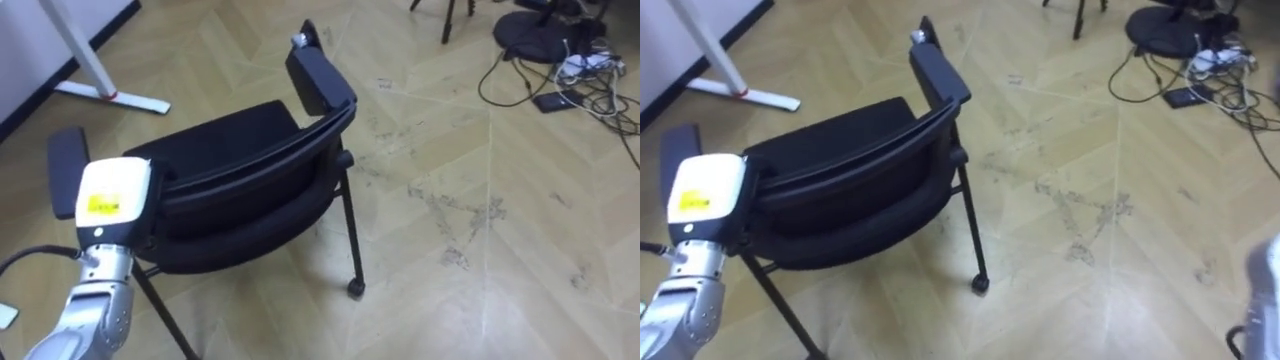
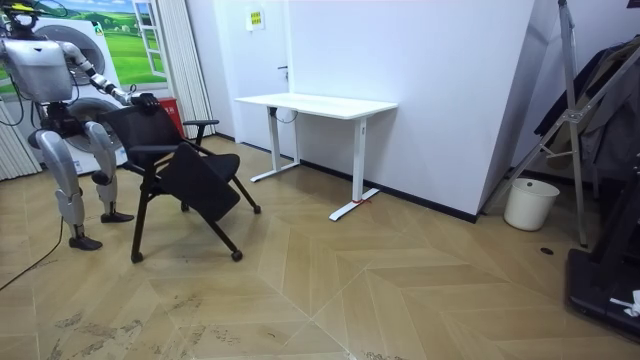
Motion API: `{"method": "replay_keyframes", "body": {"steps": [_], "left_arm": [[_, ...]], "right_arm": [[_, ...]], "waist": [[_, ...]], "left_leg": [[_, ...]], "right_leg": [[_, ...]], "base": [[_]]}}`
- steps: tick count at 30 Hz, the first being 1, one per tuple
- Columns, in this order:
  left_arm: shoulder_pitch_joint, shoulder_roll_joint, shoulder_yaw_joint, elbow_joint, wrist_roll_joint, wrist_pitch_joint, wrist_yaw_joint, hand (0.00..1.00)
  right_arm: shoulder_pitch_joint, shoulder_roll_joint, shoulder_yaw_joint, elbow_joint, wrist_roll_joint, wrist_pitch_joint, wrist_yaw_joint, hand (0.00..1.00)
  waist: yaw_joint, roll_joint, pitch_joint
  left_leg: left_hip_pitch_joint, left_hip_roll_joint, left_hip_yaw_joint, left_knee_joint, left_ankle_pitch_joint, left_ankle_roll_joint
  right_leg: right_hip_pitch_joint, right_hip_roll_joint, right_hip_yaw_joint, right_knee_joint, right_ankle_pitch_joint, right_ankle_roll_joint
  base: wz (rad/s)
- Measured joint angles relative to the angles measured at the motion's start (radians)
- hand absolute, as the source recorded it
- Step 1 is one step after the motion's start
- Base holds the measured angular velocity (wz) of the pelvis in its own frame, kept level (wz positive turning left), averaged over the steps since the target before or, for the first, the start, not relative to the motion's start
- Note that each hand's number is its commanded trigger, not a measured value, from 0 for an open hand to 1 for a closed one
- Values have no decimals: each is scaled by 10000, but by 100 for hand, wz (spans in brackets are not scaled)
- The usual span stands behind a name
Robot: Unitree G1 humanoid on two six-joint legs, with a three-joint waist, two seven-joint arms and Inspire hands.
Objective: Push chair
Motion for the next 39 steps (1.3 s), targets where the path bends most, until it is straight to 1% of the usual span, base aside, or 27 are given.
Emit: {"method": "replay_keyframes", "body": {"steps": [1, 2, 4, 5, 7, 8, 9, 11, 13, 14, 15, 16, 17, 19, 22, 25, 27, 28, 35, 36, 39], "left_arm": [[-81, -82, -5, -32, 132, -2, -104, 100], [-96, -107, -5, -90, 150, -1, -180, 100], [-104, -110, -17, -217, 244, -39, -297, 100], [-104, -111, -17, -243, 246, -67, -329, 100], [-117, -125, -48, -277, 349, -198, -382, 100], [-125, -100, -109, -281, 357, -210, -381, 100], [-184, -56, -289, -278, 355, -194, -407, 100], [-324, -35, -620, -267, 359, -171, -493, 100], [-488, -69, -771, -262, 467, -175, -528, 100], [-583, -125, -832, -264, 563, -209, -561, 100], [-612, -131, -851, -264, 590, -233, -572, 100], [-671, -134, -911, -265, 619, -296, -596, 100], [-685, -142, -917, -269, 639, -335, -599, 100], [-694, -157, -923, -319, 727, -425, -658, 100], [-764, -144, -1085, -430, 730, -428, -688, 100], [-865, -151, -1227, -431, 743, -449, -690, 100], [-925, -149, -1279, -431, 747, -485, -688, 100], [-927, -149, -1296, -435, 748, -508, -688, 100], [-987, -157, -1486, -475, 760, -575, -755, 100], [-987, -169, -1507, -478, 759, -596, -790, 100], [-1049, -154, -1592, -498, 796, -625, -813, 100]], "right_arm": [[-92, -7, 264, 1, -411, 4, 282, 0], [-142, -17, 415, 0, -536, 4, 396, 0], [-440, -46, 1094, 1, -1144, 11, 907, 0], [-523, -46, 1214, 1, -1288, 11, 1056, 0], [-712, -46, 1677, 18, -1966, 9, 1533, 0], [-745, -57, 1808, 40, -2122, 9, 1656, 0], [-783, -80, 2088, 130, -2370, 8, 1913, 0], [-790, -82, 2683, 353, -2856, 4, 2361, 0], [-856, -78, 3046, 614, -3383, -10, 2664, 0], [-873, -78, 3195, 812, -3712, -10, 2865, 0], [-903, -78, 3284, 926, -3861, -8, 2945, 0], [-908, -79, 3410, 1056, -4084, -5, 3051, 0], [-908, -78, 3453, 1098, -4225, -5, 3104, 0], [-914, -79, 3547, 1248, -4743, -5, 3270, 0], [-982, -83, 3857, 1275, -5033, -4, 3298, 0], [-1333, -83, 4395, 1421, -5302, -4, 3532, 0], [-1619, -82, 4640, 1596, -5597, -6, 3709, 0], [-1760, -81, 4753, 1698, -5900, -5, 3832, 0], [-1841, -81, 5392, 1709, -6637, -13, 4388, 0], [-1840, -79, 5489, 1710, -6739, -40, 4524, 0], [-1846, -128, 5765, 1717, -6933, -113, 4576, 0]], "waist": [[169, -13, -7], [249, -30, -8], [368, -72, -14], [372, -80, -13], [540, -162, -9], [555, -187, -12], [662, -246, 9], [833, -353, 13], [964, -388, 22], [1093, -404, 17], [1164, -407, 15], [1306, -408, 14], [1354, -408, 15], [1447, -406, 14], [1570, -405, 14], [1657, -405, 15], [1654, -404, 15], [1659, -404, 15], [1669, -402, 15], [1684, -403, 18], [1811, -445, 43]], "left_leg": [[7, 2, -10, -17, 0, 0], [22, 4, -11, -27, 1, -1], [67, 14, -64, -68, 5, -8], [79, 14, -95, -80, 5, -8], [230, 23, -117, -178, 9, -14], [258, 25, -134, -180, 8, -14], [403, 27, -201, -224, 8, -14], [575, 20, -430, -265, 8, -14], [555, 13, -567, -304, 8, -14], [557, 14, -573, -350, 9, -15], [556, 14, -584, -357, 10, -16], [554, 14, -583, -359, 10, -16], [549, 14, -594, -359, 10, -16], [544, 21, -765, -359, 10, -16], [473, 26, -1002, -358, 10, -16], [430, 22, -1103, -359, 10, -16], [380, 21, -1158, -360, 10, -16], [380, 22, -1197, -360, 10, -16], [422, 30, -1473, -365, 10, -16], [472, 31, -1478, -383, 11, -15], [516, 21, -1722, -409, 11, -14]], "right_leg": [[13, 2, -6, -36, 5, -5], [17, 6, -4, -48, 14, -12], [63, 10, -61, -60, 15, -15], [95, 7, -85, -82, 16, -16], [262, 13, -181, -163, 16, -16], [343, 11, -222, -235, 19, -20], [505, 18, -242, -334, 27, -26], [788, 23, -323, -487, 27, -26], [805, 3, -479, -493, 28, -24], [798, 3, -524, -510, 28, -24], [800, 3, -537, -520, 28, -24], [805, 4, -540, -563, 28, -24], [820, 5, -551, -592, 28, -24], [896, 8, -650, -639, 28, -24], [888, 6, -806, -643, 28, -24], [868, 3, -881, -643, 28, -25], [846, -20, -1078, -643, 28, -25], [863, -21, -1096, -643, 28, -25], [1015, -23, -1297, -646, 28, -25], [1053, -24, -1302, -646, 28, -25], [1093, -20, -1370, -646, 27, -24]], "base": [[0], [0], [2], [7], [6], [5], [9], [12], [16], [10], [0], [0], [3], [11], [11], [7], [10], [7], [9], [0], [0]]}}
